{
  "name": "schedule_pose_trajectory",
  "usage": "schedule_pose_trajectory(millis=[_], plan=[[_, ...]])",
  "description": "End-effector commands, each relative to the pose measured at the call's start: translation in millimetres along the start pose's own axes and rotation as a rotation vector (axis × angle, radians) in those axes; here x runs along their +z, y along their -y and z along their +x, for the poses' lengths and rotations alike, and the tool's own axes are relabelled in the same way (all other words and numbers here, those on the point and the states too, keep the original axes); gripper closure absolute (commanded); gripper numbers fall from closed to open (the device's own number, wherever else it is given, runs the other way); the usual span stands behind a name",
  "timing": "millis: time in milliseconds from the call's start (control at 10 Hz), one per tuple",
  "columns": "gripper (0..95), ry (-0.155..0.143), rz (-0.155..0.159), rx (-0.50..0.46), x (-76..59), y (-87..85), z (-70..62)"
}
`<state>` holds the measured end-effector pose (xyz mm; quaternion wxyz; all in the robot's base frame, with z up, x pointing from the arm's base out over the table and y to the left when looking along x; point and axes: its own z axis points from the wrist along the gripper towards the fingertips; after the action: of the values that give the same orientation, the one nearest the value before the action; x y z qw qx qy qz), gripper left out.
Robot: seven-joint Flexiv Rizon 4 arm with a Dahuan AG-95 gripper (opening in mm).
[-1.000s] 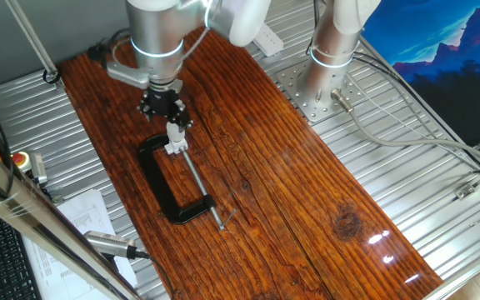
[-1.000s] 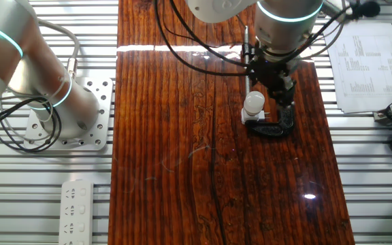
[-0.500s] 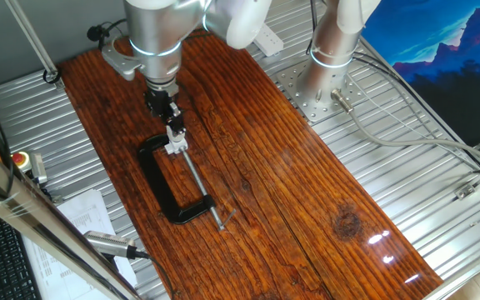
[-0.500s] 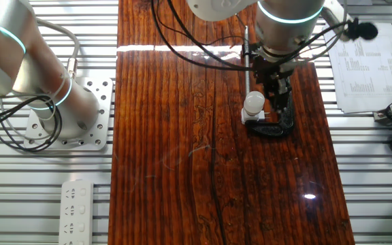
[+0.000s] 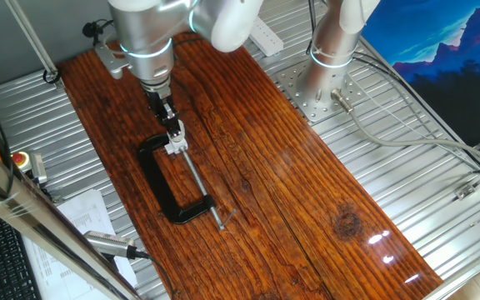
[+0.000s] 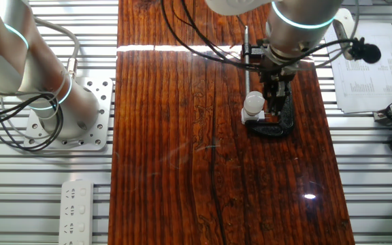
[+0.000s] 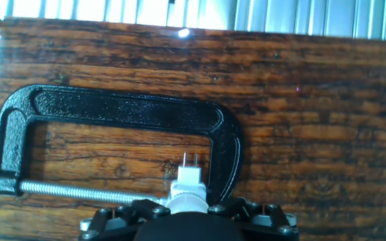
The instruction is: Take out the light bulb by rotating it
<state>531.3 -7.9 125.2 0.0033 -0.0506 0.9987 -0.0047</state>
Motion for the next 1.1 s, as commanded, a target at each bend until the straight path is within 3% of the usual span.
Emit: schedule_pose_trajectory(millis=[100, 600, 1000, 1100], plan=[[19.0, -0.013, 0.004, -0.013, 2.4, -3.0, 1.5], [19.0, -0.02, 0.005, 0.005, 10.8, -3.7, 3.4], [19.0, -0.027, -0.003, 0.14, 12.7, -3.5, 3.9], [38.0, -0.043, -0.002, 0.153, 13.6, -3.7, 5.4]])
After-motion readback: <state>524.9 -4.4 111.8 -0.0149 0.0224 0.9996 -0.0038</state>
